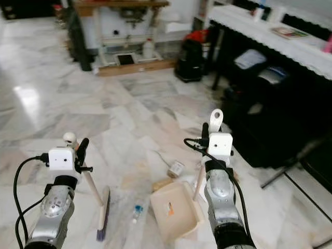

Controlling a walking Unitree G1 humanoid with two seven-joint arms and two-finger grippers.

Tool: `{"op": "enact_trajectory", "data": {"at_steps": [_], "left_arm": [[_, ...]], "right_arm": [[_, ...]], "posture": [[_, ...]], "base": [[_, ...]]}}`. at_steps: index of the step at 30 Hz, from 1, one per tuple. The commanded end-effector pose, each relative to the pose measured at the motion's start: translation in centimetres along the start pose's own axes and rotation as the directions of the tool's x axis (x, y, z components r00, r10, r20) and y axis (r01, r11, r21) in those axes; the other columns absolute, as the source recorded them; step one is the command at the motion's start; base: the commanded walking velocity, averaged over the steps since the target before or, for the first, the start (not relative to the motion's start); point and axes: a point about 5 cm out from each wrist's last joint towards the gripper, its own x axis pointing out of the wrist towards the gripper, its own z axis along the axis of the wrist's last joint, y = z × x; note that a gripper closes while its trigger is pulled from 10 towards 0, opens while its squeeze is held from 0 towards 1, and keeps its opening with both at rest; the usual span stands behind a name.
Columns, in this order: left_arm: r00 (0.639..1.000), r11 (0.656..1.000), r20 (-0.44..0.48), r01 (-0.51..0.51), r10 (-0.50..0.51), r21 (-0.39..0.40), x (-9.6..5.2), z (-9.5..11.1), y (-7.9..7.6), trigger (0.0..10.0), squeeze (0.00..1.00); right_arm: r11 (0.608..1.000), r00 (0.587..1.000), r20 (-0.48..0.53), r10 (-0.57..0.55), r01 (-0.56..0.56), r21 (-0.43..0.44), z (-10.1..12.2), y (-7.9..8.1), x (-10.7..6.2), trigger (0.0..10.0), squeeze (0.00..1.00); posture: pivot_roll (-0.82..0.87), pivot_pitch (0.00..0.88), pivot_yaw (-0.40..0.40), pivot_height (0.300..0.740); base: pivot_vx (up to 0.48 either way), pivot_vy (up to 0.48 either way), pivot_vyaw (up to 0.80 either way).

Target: Sweep floor

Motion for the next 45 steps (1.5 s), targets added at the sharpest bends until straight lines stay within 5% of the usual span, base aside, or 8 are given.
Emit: {"op": "enact_trajectory", "data": {"at_steps": [1, 24, 45], "left_arm": [[0.999, 1.000, 0.041, 0.020, -0.020, 0.009, 0.6, 0.9, -0.6, 10.0, 0.00], [0.999, 1.000, 0.040, 0.024, -0.024, 0.006, 0.4, 0.9, -0.6, 10.0, 0.00], [0.998, 0.998, 0.026, 0.064, -0.064, -0.005, 0.3, 0.7, -1.2, 10.0, 0.00]], "right_arm": [[1.000, 0.998, 0.058, -0.024, 0.023, 0.009, 1.1, -0.7, 0.5, 10.0, 0.00], [0.999, 0.999, 0.022, -0.047, 0.047, -0.003, 0.2, -1.2, 0.0, 10.0, 0.00], [0.988, 0.965, -0.214, -0.150, 0.139, -0.066, -3.8, -2.8, 0.1, 10.0, 0.00]], "posture": [[0.11, 0.000, -0.049, 0.740], [0.10, 0.000, -0.046, 0.740], [0.09, 0.000, -0.036, 0.740]], "base": [[0.326, 0.000, 0.00], [0.223, 0.000, 0.00], [0.000, 0.000, 0.00]]}}
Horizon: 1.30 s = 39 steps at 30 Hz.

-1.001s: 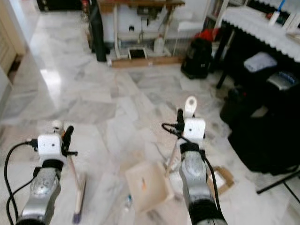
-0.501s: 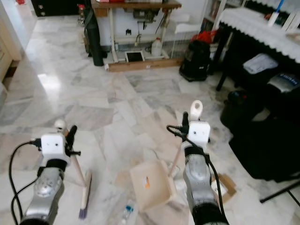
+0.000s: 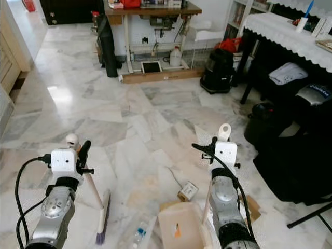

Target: Sweep floor

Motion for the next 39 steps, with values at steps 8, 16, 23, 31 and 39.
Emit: {"op": "enact_trajectory", "data": {"at_steps": [8, 16, 23, 31, 39], "left_arm": [[0.999, 1.000, 0.039, 0.022, -0.022, 0.009, 0.2, 0.8, -0.1, 10.0, 0.00], [0.999, 1.000, 0.039, 0.029, -0.030, 0.011, 0.2, 0.9, -0.1, 10.0, 0.00], [0.998, 0.999, 0.043, 0.040, -0.041, 0.011, 0.3, 1.0, -0.2, 10.0, 0.00], [0.998, 0.999, 0.047, 0.041, -0.042, 0.014, 0.3, 1.0, -0.1, 10.0, 0.00], [0.998, 0.999, 0.050, 0.043, -0.044, 0.019, 0.4, 1.1, 0.1, 10.0, 0.00]], "right_arm": [[1.000, 0.998, -0.065, -0.015, 0.015, 0.000, -0.7, -0.2, 0.4, 10.0, 0.00], [1.000, 0.993, -0.115, -0.010, 0.008, -0.017, -1.8, -0.1, 0.0, 10.0, 0.00], [0.999, 0.993, -0.107, -0.041, 0.039, -0.023, -1.7, -0.6, 0.2, 10.0, 0.00], [0.998, 0.990, -0.128, -0.056, 0.052, -0.039, -2.0, -0.8, 0.1, 10.0, 0.00], [0.997, 0.981, -0.185, -0.053, 0.043, -0.058, -3.1, -0.5, -0.5, 10.0, 0.00]], "posture": [[0.10, 0.000, -0.038, 0.740], [0.10, 0.000, -0.034, 0.740], [0.10, 0.000, -0.025, 0.740], [0.11, 0.000, -0.022, 0.740], [0.12, 0.000, -0.015, 0.740]], "base": [[0.000, 0.000, 0.00], [0.000, 0.000, 0.00], [0.000, 0.000, 0.00], [0.000, 0.000, 0.00], [0.000, 0.000, 0.00]]}}
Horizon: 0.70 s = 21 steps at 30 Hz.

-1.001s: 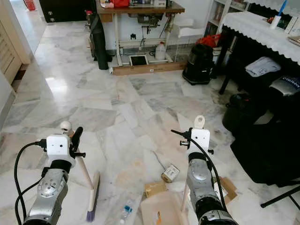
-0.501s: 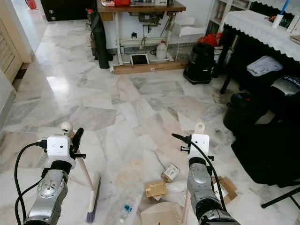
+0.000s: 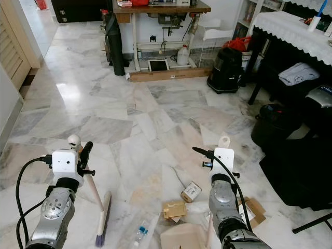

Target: Sweep floor

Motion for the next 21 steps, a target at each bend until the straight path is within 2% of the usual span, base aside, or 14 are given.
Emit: {"op": "enact_trajectory", "data": {"at_steps": [1, 12, 17, 21], "left_arm": [[0.998, 1.000, 0.057, 0.014, -0.015, 0.016, 0.5, 1.3, 0.1, 10.0, 0.00], [0.998, 0.999, 0.047, 0.033, -0.034, 0.014, 0.7, 1.3, 0.0, 10.0, 0.00], [0.998, 0.999, 0.036, 0.046, -0.047, 0.013, 0.7, 1.1, -0.1, 10.0, 0.00], [0.998, 0.998, 0.036, 0.056, -0.056, 0.009, 0.8, 1.2, -0.3, 10.0, 0.00]], "right_arm": [[1.000, 1.000, -0.030, -0.003, 0.002, -0.015, -0.3, 0.1, 0.0, 10.0, 0.00], [1.000, 0.995, -0.098, -0.003, 0.002, -0.012, -1.2, 0.1, -0.2, 10.0, 0.00], [1.000, 0.984, -0.178, 0.000, 0.001, 0.003, -1.8, -0.2, -0.1, 10.0, 0.00], [0.999, 0.973, -0.229, 0.027, -0.034, -0.030, -1.9, -0.4, 0.1, 10.0, 0.00]], "posture": [[0.12, 0.000, -0.015, 0.740], [0.12, 0.000, -0.011, 0.740], [0.11, 0.000, -0.009, 0.740], [0.11, 0.000, -0.006, 0.740]], "base": [[0.000, 0.000, 0.00], [0.000, 0.000, 0.00], [0.000, 0.000, 0.00], [0.000, 0.000, 0.00]]}}
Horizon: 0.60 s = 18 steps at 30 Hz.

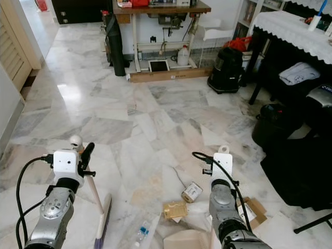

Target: Sweep floor

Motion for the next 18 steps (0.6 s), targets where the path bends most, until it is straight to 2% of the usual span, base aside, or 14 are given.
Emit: {"op": "enact_trajectory", "data": {"at_steps": [1, 10, 18], "left_arm": [[0.998, 1.000, 0.055, 0.025, -0.026, 0.006, 0.8, 1.3, -0.3, 10.0, 0.00], [0.998, 0.999, 0.048, 0.051, -0.051, -0.006, 0.8, 1.3, -0.8, 10.0, 0.00], [0.997, 0.998, 0.046, 0.064, -0.063, -0.011, 0.8, 1.3, -1.0, 10.0, 0.00]], "right_arm": [[1.000, 0.998, -0.061, 0.029, -0.029, -0.009, -0.5, 0.0, 0.1, 10.0, 0.00], [0.989, 0.983, -0.112, 0.142, -0.147, -0.034, -0.4, 1.0, 0.1, 10.0, 0.00], [0.980, 0.970, -0.168, 0.177, -0.189, -0.060, -0.9, 1.1, 0.1, 10.0, 0.00]], "posture": [[0.11, 0.000, -0.006, 0.740], [0.11, 0.000, -0.006, 0.740], [0.11, 0.000, -0.008, 0.740]], "base": [[0.000, 0.000, 0.00], [0.000, 0.000, 0.00], [0.000, 0.000, 0.00]]}}
